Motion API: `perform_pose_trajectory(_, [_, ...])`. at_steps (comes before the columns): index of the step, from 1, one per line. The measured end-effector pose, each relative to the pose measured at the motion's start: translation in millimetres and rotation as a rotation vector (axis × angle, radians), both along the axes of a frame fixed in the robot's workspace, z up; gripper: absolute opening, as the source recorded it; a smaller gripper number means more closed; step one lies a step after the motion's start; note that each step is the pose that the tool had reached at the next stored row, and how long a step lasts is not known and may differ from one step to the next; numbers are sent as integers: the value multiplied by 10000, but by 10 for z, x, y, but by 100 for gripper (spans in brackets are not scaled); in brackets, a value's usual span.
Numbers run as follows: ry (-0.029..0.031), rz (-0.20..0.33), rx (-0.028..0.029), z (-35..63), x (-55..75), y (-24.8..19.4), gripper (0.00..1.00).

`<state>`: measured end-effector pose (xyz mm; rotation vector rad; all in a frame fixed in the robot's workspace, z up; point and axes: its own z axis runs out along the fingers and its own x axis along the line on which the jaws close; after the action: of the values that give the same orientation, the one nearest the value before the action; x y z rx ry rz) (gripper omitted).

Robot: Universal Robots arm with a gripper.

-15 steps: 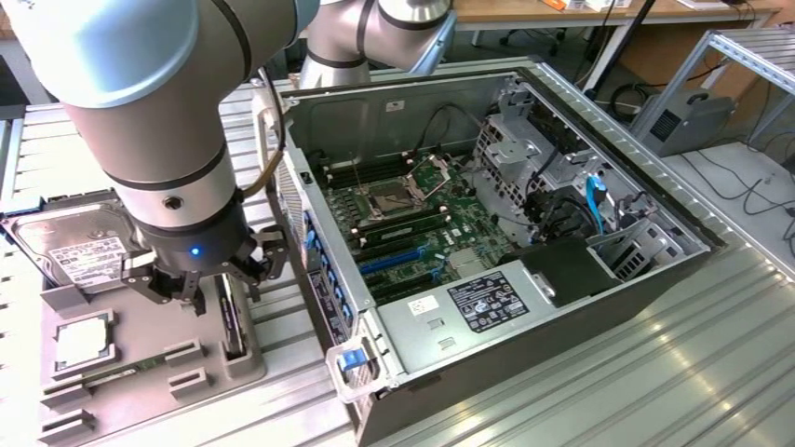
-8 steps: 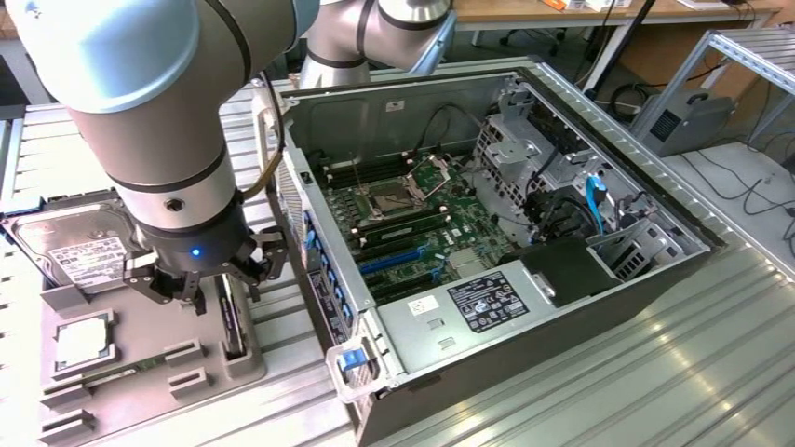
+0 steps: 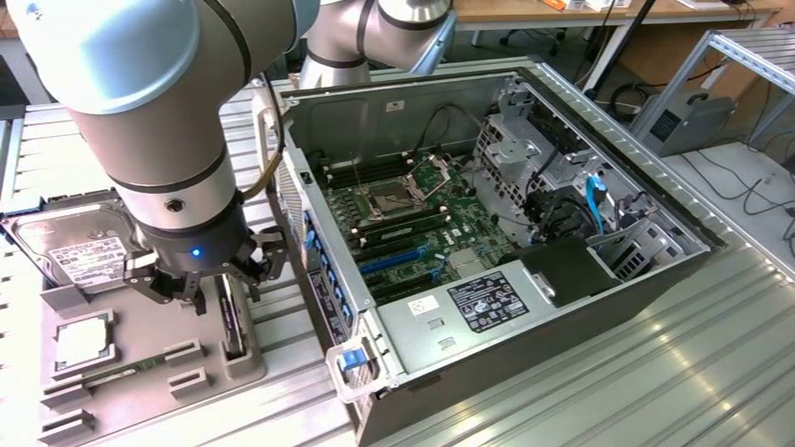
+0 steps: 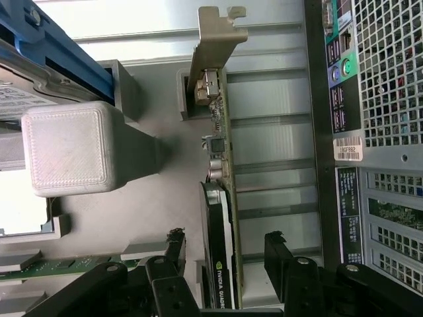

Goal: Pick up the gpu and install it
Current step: 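Pick up the gpu and move the gpu toward the slot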

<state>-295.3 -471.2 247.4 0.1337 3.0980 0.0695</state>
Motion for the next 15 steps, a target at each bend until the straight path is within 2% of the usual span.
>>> perform_pose_trajectory(6, [-1,1,1,0,0,0,60])
perform_pose_trajectory(7, [-1,0,1,0,0,0,59])
perform_pose_trajectory(9, [-1,0,1,0,0,0,45])
perform_pose_trajectory(15, [-2,0,1,-3,-4,0,45])
